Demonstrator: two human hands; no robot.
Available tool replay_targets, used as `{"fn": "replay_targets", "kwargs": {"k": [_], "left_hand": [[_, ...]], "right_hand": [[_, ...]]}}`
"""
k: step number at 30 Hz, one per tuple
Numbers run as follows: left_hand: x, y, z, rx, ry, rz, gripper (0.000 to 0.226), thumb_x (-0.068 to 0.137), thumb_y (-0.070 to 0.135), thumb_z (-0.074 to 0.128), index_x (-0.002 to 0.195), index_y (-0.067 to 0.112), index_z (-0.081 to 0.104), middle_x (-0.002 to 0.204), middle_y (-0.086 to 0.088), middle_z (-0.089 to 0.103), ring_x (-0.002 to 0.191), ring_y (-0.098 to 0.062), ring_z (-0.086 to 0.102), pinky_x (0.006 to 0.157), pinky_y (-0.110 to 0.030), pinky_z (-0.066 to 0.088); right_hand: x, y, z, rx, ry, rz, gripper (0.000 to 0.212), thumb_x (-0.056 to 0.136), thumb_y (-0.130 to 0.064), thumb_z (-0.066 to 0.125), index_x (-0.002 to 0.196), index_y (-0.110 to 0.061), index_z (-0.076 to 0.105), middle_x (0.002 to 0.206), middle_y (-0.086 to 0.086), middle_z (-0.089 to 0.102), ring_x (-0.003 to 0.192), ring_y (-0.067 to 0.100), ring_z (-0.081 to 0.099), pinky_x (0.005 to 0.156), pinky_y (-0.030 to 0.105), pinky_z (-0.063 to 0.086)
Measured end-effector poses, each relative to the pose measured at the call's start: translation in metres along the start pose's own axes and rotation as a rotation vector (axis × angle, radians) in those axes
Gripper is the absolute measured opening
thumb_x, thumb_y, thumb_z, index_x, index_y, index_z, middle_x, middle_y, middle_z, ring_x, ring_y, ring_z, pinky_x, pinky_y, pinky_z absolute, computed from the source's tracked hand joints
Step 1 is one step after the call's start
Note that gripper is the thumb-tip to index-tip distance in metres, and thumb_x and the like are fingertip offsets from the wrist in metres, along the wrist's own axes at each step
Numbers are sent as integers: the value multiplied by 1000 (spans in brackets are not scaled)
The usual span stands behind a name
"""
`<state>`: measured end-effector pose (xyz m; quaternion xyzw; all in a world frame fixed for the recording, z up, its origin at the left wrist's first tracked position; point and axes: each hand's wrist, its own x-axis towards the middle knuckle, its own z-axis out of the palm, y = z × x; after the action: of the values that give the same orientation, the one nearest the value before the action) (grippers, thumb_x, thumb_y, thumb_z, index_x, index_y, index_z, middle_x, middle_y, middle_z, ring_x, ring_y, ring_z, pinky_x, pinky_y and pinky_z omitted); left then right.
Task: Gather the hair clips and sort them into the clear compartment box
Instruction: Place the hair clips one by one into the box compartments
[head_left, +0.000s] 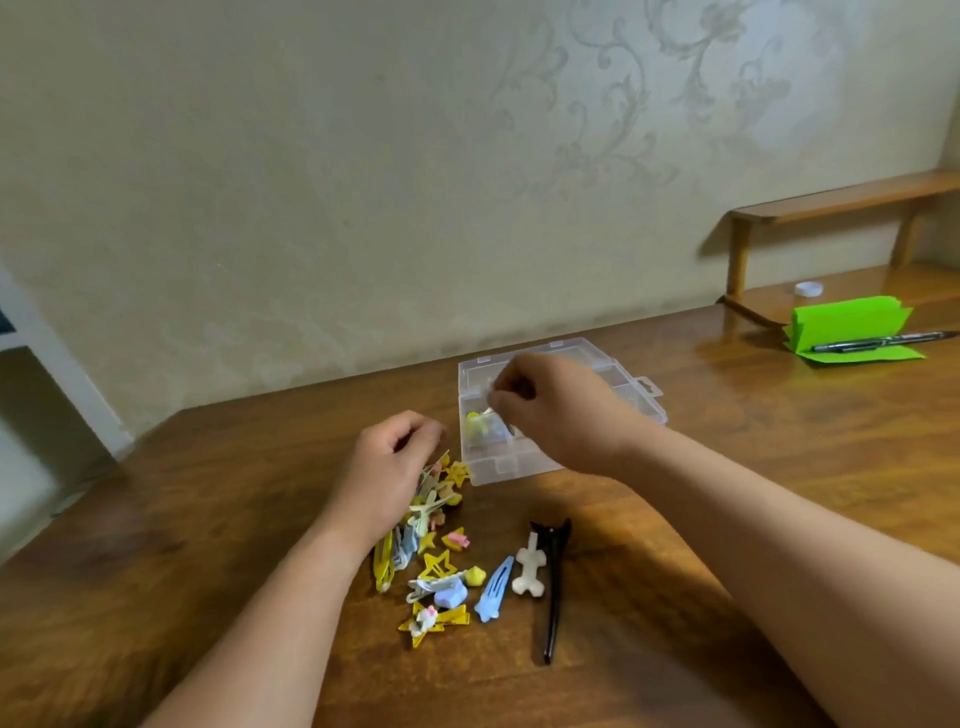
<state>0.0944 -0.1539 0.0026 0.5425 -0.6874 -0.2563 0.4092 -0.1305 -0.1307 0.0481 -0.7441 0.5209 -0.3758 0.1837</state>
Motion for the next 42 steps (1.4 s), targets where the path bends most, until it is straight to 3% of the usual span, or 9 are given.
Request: {"fn": "replay_targets", "kwargs": {"k": [3, 9, 15, 19, 25, 28, 32, 37, 42], "left_hand": [[1, -2, 0, 20, -57, 0, 35, 110, 40, 57, 90, 21, 79, 90, -6, 76, 93, -26, 71, 89, -55, 55], [6, -5, 1, 23, -57, -11, 38, 110, 39, 58, 86, 24, 83, 97, 3, 76, 99, -15, 69, 96, -47, 54], [11, -12, 0, 54, -89, 80, 35, 109, 43, 59, 84, 37, 83, 102, 13, 74, 115, -12, 60, 106, -43, 46], [11, -9, 0, 66, -116, 100, 37, 109, 45, 57, 87, 34, 85, 109, 22, 72, 120, -6, 54, 107, -36, 39], [9, -10, 1, -4, -99, 86, 36, 110, 42, 56, 95, 30, 86, 109, 13, 72, 115, -13, 61, 103, -38, 43], [7, -7, 1, -57, -61, 20, 36, 110, 44, 56, 96, 28, 84, 110, 7, 73, 107, -10, 66, 95, -36, 51], [5, -5, 0, -90, -22, 3, 39, 109, 49, 53, 97, 25, 81, 104, 10, 78, 105, -9, 68, 90, -34, 51], [8, -8, 0, -231, 68, -55, 42, 94, 53, 53, 93, 24, 83, 96, 8, 79, 103, -15, 70, 89, -37, 49], [9, -12, -1, -226, 83, -54, 40, 96, 53, 53, 92, 28, 84, 95, 10, 80, 104, -15, 71, 99, -40, 51]], "right_hand": [[13, 7, 1, -47, 23, 124, 18, 102, -29, 62, 98, -16, 74, 87, -1, 76, 79, 20, 71, 72, 40, 60], [43, -1, 17, -215, -189, 287, 26, 86, -27, 71, 87, -3, 79, 84, 16, 79, 59, 22, 61, 58, 34, 51], [60, -19, 22, -310, -336, 370, 28, 81, -20, 77, 57, -13, 65, 49, -2, 57, 48, 17, 48, 53, 26, 40], [60, -20, 29, -398, -367, 359, 26, 84, -26, 78, 66, -12, 65, 62, 2, 61, 55, 18, 51, 57, 27, 43], [38, -1, 26, -453, -117, 231, 25, 91, -35, 66, 82, -14, 76, 78, 4, 76, 73, 26, 73, 63, 31, 56], [15, -3, 16, -363, 54, 39, 23, 98, -36, 62, 85, -23, 76, 77, -6, 74, 72, 15, 69, 64, 37, 61], [-11, -26, 14, -236, -98, -149, 14, 102, -34, 65, 97, -31, 78, 84, -13, 74, 74, 2, 65, 64, 25, 50], [-16, -23, 50, -405, -223, -358, 23, 96, -27, 66, 117, -31, 75, 110, -10, 74, 95, 16, 69, 79, 37, 59], [-15, -21, 58, -482, -238, -443, 15, 95, -20, 66, 110, -22, 70, 106, -4, 69, 89, 22, 67, 74, 44, 59]]}}
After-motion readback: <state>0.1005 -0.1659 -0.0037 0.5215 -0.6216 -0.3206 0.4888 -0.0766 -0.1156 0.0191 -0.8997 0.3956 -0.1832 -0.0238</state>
